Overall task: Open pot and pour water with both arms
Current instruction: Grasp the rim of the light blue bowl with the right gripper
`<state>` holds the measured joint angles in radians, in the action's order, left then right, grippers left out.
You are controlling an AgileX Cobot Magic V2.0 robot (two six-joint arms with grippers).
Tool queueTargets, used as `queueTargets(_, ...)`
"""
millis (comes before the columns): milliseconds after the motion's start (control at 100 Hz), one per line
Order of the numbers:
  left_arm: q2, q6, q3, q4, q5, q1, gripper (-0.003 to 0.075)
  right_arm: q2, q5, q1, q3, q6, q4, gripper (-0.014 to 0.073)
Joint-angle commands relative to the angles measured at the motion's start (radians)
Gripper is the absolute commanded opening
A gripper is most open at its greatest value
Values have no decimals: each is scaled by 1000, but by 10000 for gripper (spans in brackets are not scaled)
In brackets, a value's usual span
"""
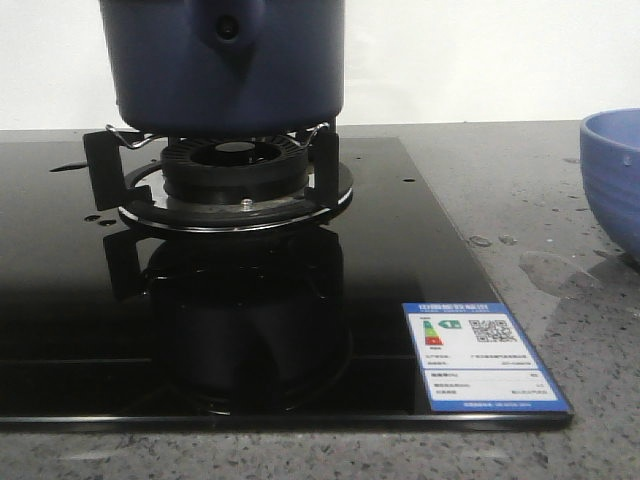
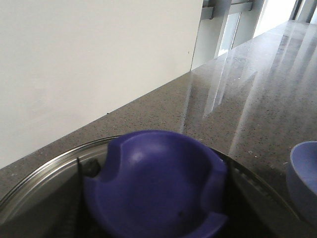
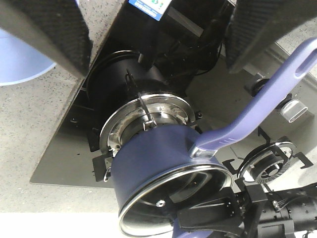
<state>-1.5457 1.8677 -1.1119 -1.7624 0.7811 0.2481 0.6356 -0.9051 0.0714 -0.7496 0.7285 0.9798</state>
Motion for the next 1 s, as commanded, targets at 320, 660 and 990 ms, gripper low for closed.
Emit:
queueTargets(320,274,-122,-40,-60,19,-145,232,11,92,5,-24,14,40,511)
queueTargets(660,551,-263,100,89,-114,-231,308,84,142,5,-24,14,40,511)
queueTargets(990,788,-285,345,85,-306,-227,315,179,158,18,-126,-157,-135,511)
